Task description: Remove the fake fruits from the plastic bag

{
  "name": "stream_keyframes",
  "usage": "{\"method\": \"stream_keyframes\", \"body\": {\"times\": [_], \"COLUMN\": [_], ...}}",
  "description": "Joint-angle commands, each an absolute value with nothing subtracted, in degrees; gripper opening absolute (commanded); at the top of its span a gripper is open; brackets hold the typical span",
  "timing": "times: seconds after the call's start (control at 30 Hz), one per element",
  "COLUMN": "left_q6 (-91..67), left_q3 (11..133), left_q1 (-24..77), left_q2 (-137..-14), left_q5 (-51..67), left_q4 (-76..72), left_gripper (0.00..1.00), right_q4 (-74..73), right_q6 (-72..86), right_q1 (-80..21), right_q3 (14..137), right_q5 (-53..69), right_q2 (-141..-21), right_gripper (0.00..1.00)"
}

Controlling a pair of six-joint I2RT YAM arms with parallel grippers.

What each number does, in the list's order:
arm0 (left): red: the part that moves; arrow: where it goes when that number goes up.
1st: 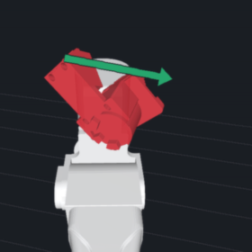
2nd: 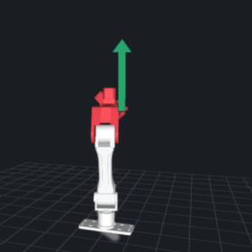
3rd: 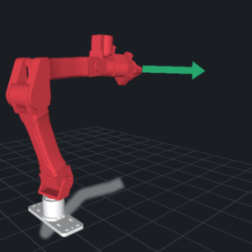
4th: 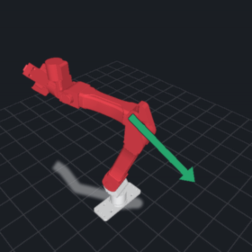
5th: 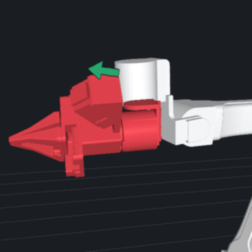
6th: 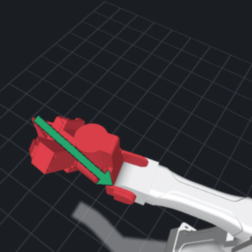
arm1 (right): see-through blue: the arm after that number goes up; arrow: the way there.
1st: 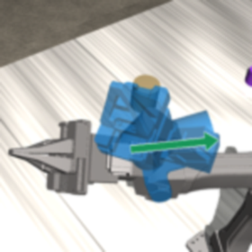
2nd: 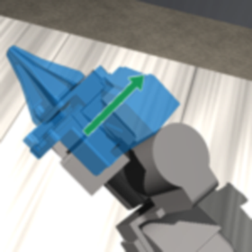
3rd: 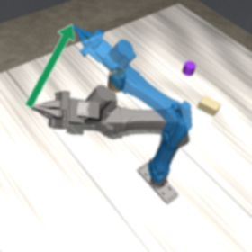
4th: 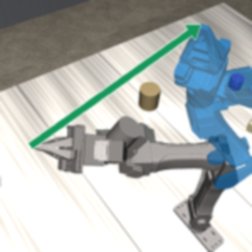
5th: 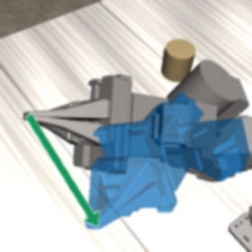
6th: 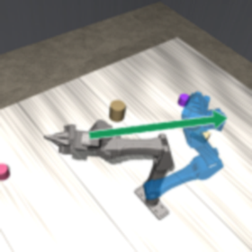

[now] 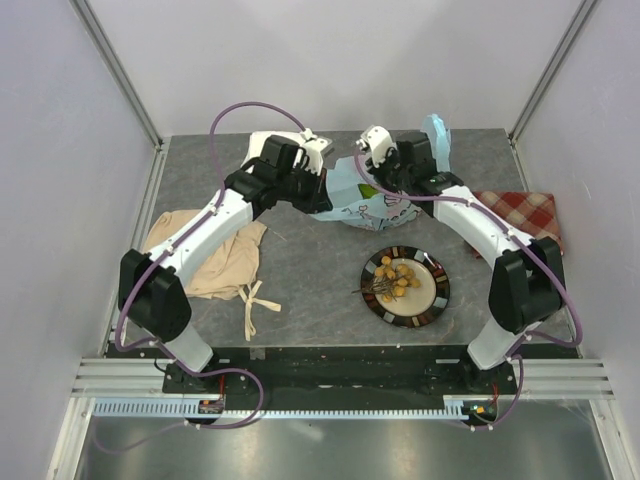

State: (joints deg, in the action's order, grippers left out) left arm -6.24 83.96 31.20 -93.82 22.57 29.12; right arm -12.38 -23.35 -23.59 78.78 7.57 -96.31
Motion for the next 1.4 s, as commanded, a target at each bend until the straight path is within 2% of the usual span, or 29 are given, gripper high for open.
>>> {"method": "stream_keyframes", "body": {"times": [0.0,0.1,0.2,0.27,0.3,0.37,0.47,0.5,0.57,0.6,0.73,0.87,1.03,1.13,1.27,1.37], "left_q6": [-2.55,-1.06,-0.09,1.30,1.49,1.76,1.93,1.93,1.24,0.53,-2.46,-1.41,-0.97,-0.18,3.77,5.09], "left_q3": [82.71,79.38,76.30,75.85,76.55,78.04,81.90,83.65,85.16,87.17,91.31,93.07,91.67,89.04,82.20,79.20], "left_q1": [31.11,31.03,31.11,31.03,31.11,31.11,31.20,31.20,31.20,31.20,31.81,32.08,32.08,32.08,31.99,31.91], "left_q2": [-90.89,-88.86,-87.72,-87.98,-88.15,-88.59,-90.52,-91.05,-92.10,-92.63,-95.18,-96.33,-94.14,-92.64,-91.15,-90.35], "left_q5": [22.60,22.67,22.94,22.33,22.06,20.75,19.34,19.68,21.96,22.58,24.26,24.43,23.38,22.68,19.60,17.85], "left_q4": [30.93,31.37,31.55,31.64,31.55,31.47,31.11,31.37,31.38,31.29,30.50,30.41,30.50,30.59,30.59,30.50], "left_gripper": [0.06,0.09,0.15,0.17,0.18,0.18,0.18,0.16,0.04,0.02,0.02,0.02,0.02,0.02,0.02,0.02], "right_q4": [-13.42,-17.91,-18.81,-18.11,-18.19,-17.93,-17.14,-16.70,-18.35,-20.02,-28.11,-28.93,-25.06,-19.36,-13.63,-13.71], "right_q6": [-23.03,-20.75,-19.69,-17.86,-17.06,-16.09,-18.79,-19.77,-21.61,-22.58,-23.46,-25.40,-23.40,-18.30,-17.57,-19.68], "right_q1": [-21.01,-20.22,-19.78,-19.51,-19.34,-18.29,-17.75,-17.75,-17.84,-17.93,-20.29,-22.06,-22.94,-21.80,-19.78,-18.99], "right_q3": [74.10,69.45,63.91,63.10,63.71,67.40,71.97,73.11,74.35,76.70,81.12,80.77,81.82,84.28,86.12,88.67], "right_q5": [7.56,5.71,5.01,3.18,2.82,3.33,6.57,11.99,18.25,21.76,32.06,31.12,25.59,16.54,13.37,13.62], "right_q2": [-91.59,-87.99,-84.03,-83.58,-84.02,-85.59,-85.00,-84.38,-83.32,-83.58,-88.92,-93.16,-101.75,-105.89,-107.31,-109.68], "right_gripper": [0.23,0.25,0.32,0.41,0.53,0.59,0.59,0.59,0.56,0.54,0.45,0.35,0.33,0.42,0.61,0.66]}}
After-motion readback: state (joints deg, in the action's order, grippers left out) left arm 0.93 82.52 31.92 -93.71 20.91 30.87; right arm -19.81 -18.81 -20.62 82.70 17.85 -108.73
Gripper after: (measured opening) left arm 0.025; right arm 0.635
